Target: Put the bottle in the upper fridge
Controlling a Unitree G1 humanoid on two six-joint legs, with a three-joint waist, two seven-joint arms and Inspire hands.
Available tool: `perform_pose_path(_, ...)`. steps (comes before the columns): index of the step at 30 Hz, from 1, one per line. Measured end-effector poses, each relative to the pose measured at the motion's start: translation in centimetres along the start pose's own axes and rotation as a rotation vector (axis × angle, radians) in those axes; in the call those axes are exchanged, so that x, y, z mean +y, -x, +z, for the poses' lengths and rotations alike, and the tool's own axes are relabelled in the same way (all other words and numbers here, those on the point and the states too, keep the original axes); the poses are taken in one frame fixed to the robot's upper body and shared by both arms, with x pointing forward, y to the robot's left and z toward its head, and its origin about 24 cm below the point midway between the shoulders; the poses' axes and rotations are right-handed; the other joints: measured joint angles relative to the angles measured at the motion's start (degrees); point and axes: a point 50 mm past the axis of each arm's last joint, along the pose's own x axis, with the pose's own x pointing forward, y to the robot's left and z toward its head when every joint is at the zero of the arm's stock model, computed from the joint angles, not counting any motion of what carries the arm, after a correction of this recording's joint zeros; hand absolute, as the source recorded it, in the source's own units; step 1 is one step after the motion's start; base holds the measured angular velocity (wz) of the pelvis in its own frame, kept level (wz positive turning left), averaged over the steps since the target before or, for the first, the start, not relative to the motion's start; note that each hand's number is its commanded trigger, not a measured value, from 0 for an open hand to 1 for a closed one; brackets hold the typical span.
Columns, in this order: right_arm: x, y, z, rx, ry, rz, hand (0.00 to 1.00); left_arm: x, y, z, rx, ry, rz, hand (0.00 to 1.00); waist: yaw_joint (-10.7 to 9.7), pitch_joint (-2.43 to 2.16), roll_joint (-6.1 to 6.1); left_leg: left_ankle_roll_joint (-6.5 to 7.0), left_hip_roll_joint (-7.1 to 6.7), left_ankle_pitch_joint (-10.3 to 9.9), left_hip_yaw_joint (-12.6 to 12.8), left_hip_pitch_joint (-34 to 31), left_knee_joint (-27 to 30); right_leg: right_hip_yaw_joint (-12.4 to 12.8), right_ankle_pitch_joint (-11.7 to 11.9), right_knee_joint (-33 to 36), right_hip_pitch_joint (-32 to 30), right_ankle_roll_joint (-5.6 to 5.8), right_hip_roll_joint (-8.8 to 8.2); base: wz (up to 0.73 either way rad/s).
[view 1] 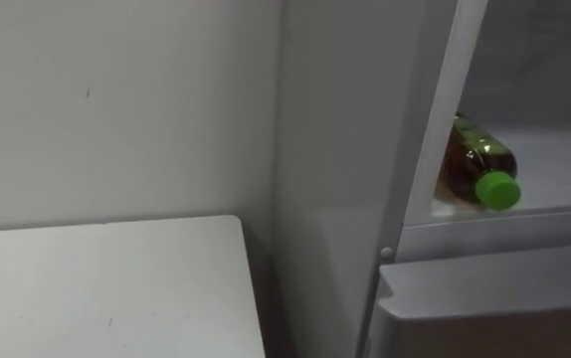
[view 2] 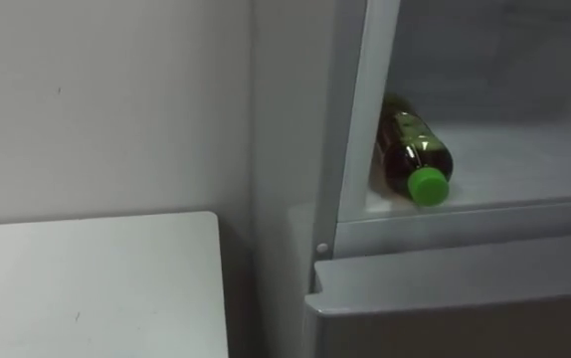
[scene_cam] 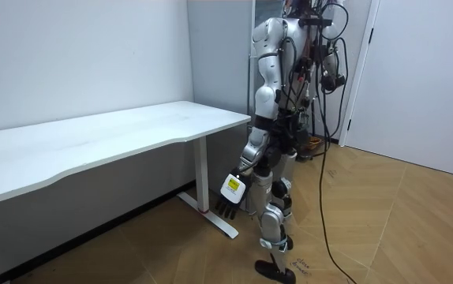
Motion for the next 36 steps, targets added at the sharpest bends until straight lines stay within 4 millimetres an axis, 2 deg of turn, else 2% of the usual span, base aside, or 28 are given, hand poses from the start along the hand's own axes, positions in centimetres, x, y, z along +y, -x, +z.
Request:
perform_pose_path(4, 0.8, 0.8, -0.1, -0.026, 0.031, 0.077, 0.0, -0.6, -0.1, 0.5, -0.015, -0.037, -0.007, 0.0, 0.89, -0.06, 0.35, 0.01, -0.01, 0.0, -0.05, 0.02, 0.08, -0.06, 0.01, -0.09, 0.0, 0.02, 0.0, 0.0)
perform_pose_path(16, 0.8, 1.2, 0.5, -0.096, 0.072, 0.118, 0.0, -1.1, -0.3, 1.0, -0.022, -0.071, -0.033, 0.0, 1.17, -0.26, 1.44, 0.12, 0.0, -0.09, -0.16, 0.0, -0.12, -0.38, -0.01, -0.27, -0.04, 0.08, -0.03, 0.0)
perform_pose_path(29, 1.2, 1.3, 0.4, -0.092, 0.081, 0.213, 0.0, -1.3, -0.3, 1.2, -0.022, -0.107, -0.053, 0.0, 0.61, -0.4, 1.59, 0.1, 0.01, -0.04, -0.42, -0.04, -0.02, -0.41, 0.08, -0.18, 0.01, -0.07, -0.06, 0.0)
perform_pose_path(36, 2.0, 1.3, 0.0, -0.055, 0.14, 0.362, 0.0, -0.6, -0.6, 1.9, -0.031, -0.126, -0.059, 0.0, 1.02, -0.23, 0.72, -0.03, 0.19, 0.06, -0.03, -0.11, -0.13, -0.15, 0.65, -0.71, -0.06, -0.51, 0.21, -0.07)
